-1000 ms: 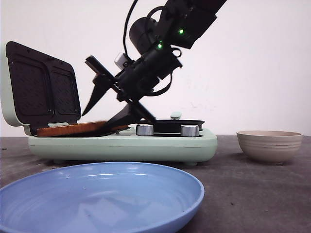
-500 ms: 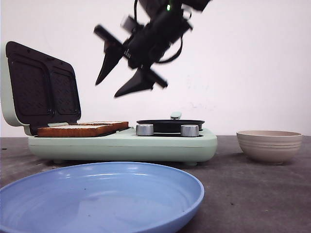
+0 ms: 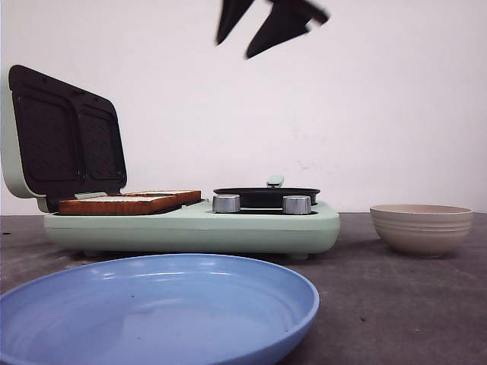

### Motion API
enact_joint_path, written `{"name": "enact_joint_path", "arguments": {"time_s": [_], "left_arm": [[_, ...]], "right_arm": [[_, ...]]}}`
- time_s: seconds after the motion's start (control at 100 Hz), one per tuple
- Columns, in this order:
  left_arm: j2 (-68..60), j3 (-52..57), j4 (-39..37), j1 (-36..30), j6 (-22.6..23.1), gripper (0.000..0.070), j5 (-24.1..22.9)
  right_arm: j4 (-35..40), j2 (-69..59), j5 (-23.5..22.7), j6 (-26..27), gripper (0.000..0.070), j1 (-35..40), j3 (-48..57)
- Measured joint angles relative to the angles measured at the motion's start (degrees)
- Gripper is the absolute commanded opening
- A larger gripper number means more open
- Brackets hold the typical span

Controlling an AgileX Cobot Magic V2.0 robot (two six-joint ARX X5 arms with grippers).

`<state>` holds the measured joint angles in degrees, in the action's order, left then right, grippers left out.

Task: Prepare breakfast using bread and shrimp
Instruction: 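Raise the right gripper away from the press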

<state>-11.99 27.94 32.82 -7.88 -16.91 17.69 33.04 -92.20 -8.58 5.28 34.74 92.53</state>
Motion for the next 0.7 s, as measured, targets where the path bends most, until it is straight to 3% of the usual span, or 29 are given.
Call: {"name": "enact_joint_path", "arguments": {"time_s": [0.11, 0.19, 0.3, 0.36, 0.55, 0.7], "left_arm": [[0.0, 0.0, -0.02, 0.0, 0.0, 0.0405, -0.02], [0.0, 0.0, 0.0, 0.0, 0.02, 0.0405, -0.04], [0.0, 0.0, 0.0, 0.0, 0.0, 0.0405, -0.07], [0.0, 0.0, 0.0, 0.0, 0.02, 0.0405, -0.26], [0.0, 0.0, 0.0, 0.0, 0.0, 0.0405, -0.96], [0.0, 0.0, 0.0, 0.0, 0.0, 0.0405, -0.96]], "right_arm": [[4.15, 3.43, 0.9, -3.08, 0.0299, -0.09, 0.0], [6.08, 5.84, 1.09, -4.02, 0.025, -0.57, 0.0], [5.81, 9.81, 1.22, -4.68, 0.0245, -1.09, -1.86], [5.14, 12.7, 1.79, -4.92, 0.0203, -1.11, -4.5], [-3.37, 24.81, 2.75, -5.07, 0.0031, -1.49, -20.26], [-9.75, 36.52, 2.78, -4.48, 0.0022, -1.49, -34.38]]}}
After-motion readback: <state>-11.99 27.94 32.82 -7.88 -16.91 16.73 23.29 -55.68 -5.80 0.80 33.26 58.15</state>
